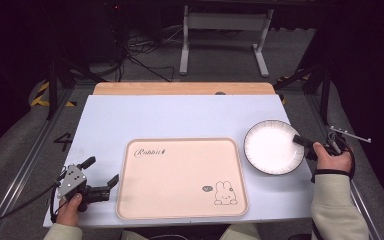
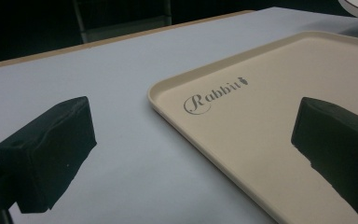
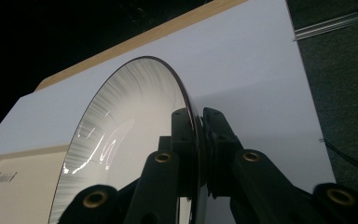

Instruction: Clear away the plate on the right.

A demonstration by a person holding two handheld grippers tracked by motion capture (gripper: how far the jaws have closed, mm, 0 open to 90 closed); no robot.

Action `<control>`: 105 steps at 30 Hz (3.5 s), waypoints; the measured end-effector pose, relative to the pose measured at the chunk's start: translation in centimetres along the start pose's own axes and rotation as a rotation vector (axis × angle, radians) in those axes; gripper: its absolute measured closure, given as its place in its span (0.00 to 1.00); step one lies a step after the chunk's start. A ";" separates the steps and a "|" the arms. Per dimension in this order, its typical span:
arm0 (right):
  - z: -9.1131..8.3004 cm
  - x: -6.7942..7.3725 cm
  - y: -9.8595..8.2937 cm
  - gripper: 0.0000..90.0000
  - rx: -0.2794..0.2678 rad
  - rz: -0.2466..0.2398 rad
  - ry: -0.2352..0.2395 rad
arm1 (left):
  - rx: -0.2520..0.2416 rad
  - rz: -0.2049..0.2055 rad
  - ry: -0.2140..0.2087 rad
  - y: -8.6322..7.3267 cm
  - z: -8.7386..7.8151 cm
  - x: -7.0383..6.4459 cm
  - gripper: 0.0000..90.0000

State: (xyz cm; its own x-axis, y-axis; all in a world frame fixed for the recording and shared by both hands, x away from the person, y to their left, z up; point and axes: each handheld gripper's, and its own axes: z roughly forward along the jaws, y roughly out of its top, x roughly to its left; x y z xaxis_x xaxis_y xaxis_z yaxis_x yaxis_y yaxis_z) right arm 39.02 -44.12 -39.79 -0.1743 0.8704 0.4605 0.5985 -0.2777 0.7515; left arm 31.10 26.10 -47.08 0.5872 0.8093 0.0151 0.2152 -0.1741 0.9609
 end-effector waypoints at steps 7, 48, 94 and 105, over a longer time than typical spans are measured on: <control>-0.1 1.2 0.2 0.94 0.005 -0.010 0.028 | 0.005 0.001 -0.002 0.0 0.0 0.1 0.00; 6.3 15.1 -0.6 0.93 0.158 -0.117 0.358 | 0.016 -0.005 -0.009 0.1 0.2 0.1 0.00; 13.8 20.2 -5.8 0.92 0.345 -0.198 0.411 | 0.012 -0.004 -0.021 0.0 0.1 0.0 0.00; 14.4 20.7 -6.6 0.92 0.383 -0.215 0.420 | 0.016 0.003 -0.027 0.0 0.2 0.0 0.00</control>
State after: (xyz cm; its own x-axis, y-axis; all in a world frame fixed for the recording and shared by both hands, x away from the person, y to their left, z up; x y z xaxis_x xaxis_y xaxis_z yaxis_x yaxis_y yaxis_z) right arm 42.68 -18.46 -42.04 -0.5695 0.6339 0.5233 0.7409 0.1200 0.6608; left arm 31.30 26.01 -47.11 0.6087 0.7933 0.0102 0.2254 -0.1853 0.9565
